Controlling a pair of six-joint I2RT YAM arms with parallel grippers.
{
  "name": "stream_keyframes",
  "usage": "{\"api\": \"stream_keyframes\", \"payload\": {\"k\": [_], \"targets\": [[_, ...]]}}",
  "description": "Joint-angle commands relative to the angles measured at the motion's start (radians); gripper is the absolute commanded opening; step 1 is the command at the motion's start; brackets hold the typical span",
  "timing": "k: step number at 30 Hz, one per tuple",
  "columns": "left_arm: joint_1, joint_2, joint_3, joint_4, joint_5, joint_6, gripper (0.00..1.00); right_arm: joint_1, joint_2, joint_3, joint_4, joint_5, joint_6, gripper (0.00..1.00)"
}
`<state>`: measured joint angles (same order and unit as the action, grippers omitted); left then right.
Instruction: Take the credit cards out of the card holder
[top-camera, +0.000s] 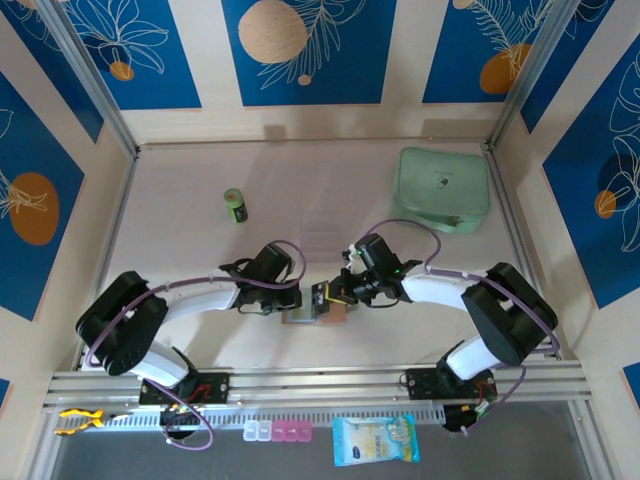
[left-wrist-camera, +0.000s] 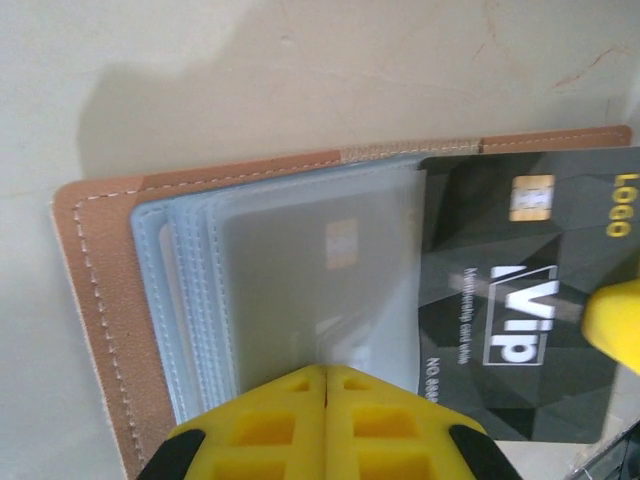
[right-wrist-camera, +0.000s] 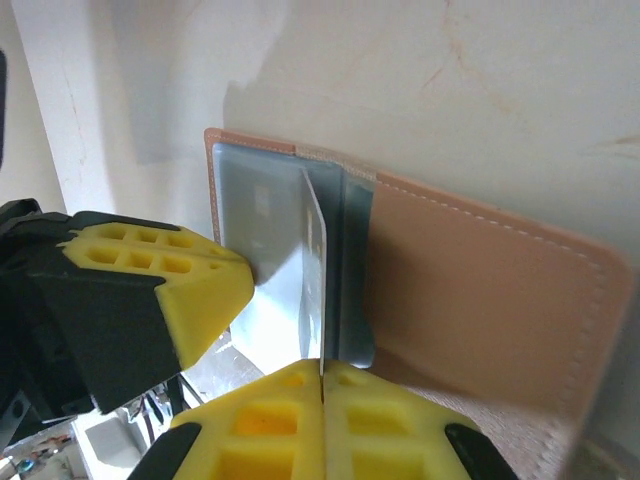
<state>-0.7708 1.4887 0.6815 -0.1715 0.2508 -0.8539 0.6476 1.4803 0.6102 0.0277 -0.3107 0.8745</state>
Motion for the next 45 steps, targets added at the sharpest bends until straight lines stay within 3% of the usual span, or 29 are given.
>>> {"api": "stream_keyframes", "payload": {"k": [1, 6, 15, 20, 27, 35, 45], "targets": [[-0.006, -0.029, -0.006, -0.054, -0.024, 0.022, 0.01, -0.004, -0.061, 0.009, -0.118, 0.052, -0.063, 0.05], [-0.004, -0.048, 0.000, -0.046, -0.013, 0.018, 0.06, -0.008, -0.094, 0.102, -0.274, 0.086, -0.201, 0.03], [-0.004, -0.121, -0.019, -0.059, -0.022, 0.019, 0.10, -0.009, -0.107, 0.277, -0.480, 0.197, -0.702, 0.03], [0.009, -0.136, -0.022, -0.092, -0.036, 0.055, 0.11, -0.033, -0.015, 0.445, -0.618, 0.281, -0.992, 0.04], [0.042, -0.186, -0.041, -0.116, -0.022, 0.076, 0.11, -0.063, 0.133, 0.672, -0.765, 0.242, -1.377, 0.00], [0.086, -0.262, -0.082, -0.137, -0.018, 0.082, 0.12, -0.104, 0.335, 0.941, -0.917, 0.208, -1.581, 0.00], [0.130, -0.316, -0.114, -0.169, -0.028, 0.092, 0.12, -0.130, 0.517, 1.146, -1.051, 0.149, -1.707, 0.00]]}}
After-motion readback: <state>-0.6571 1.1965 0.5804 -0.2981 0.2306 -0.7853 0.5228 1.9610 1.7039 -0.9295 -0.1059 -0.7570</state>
